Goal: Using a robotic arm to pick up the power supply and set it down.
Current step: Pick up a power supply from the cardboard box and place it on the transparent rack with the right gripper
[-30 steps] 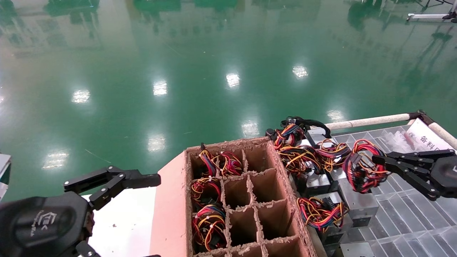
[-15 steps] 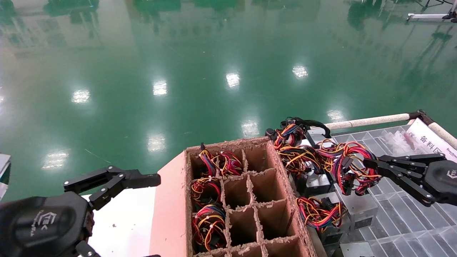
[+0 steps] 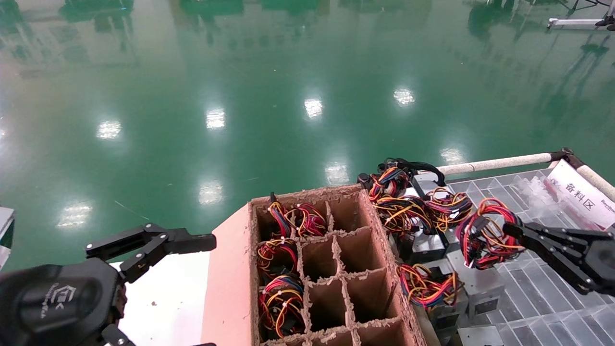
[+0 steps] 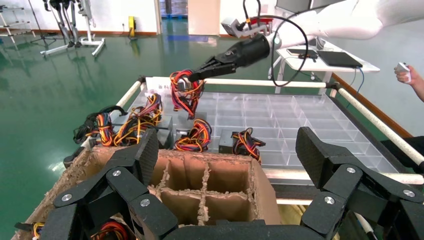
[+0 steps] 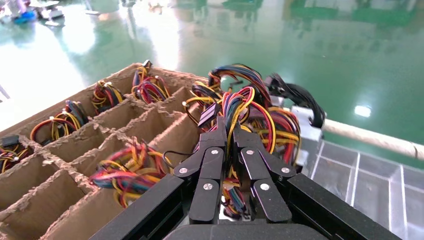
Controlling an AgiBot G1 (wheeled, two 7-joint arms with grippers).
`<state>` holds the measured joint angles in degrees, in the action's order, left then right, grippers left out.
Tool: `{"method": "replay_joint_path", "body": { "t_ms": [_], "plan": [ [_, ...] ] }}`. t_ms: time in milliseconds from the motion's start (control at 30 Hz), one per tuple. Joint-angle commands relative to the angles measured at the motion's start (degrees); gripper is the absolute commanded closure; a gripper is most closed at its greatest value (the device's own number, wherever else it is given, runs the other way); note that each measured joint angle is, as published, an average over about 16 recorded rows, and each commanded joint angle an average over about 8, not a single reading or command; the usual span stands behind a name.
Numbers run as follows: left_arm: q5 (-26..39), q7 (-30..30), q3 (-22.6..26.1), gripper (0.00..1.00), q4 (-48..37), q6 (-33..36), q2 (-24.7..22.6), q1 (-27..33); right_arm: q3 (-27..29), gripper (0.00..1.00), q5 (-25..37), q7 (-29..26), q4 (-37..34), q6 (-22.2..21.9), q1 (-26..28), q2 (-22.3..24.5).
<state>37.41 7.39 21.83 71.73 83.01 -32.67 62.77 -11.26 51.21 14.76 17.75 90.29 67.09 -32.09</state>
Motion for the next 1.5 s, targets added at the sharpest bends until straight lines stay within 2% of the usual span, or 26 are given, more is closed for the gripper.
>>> {"method": "replay_joint_path", "body": {
  "t_ms": [33,433,833,1033,1500],
  "plan": [
    [0.0,0.0,0.0,0.0,0.0,0.0,0.0,0.0,0.45,1.0,-1.14,1.06,-1.56,0.24,-1.28,-0.13],
    [0.0,0.0,0.0,0.0,0.0,0.0,0.0,0.0,5.86,1.0,-13.4,5.12,-4.98,0.84,-11.02,-1.71],
    [0.0,0.0,0.01,0.0,0.0,0.0,0.0,0.0,8.7,1.0,-21.59,5.3,-2.68,0.73,-19.17,-2.96],
    [0.0,0.0,0.01,0.0,0.0,0.0,0.0,0.0,8.73,1.0,-23.0,6.63,-1.12,0.23,-19.11,-4.24],
    [-0.01,0.0,0.01,0.0,0.0,0.0,0.0,0.0,6.37,1.0,-20.51,10.41,-3.49,-0.82,-13.53,-6.78]
  ]
}}
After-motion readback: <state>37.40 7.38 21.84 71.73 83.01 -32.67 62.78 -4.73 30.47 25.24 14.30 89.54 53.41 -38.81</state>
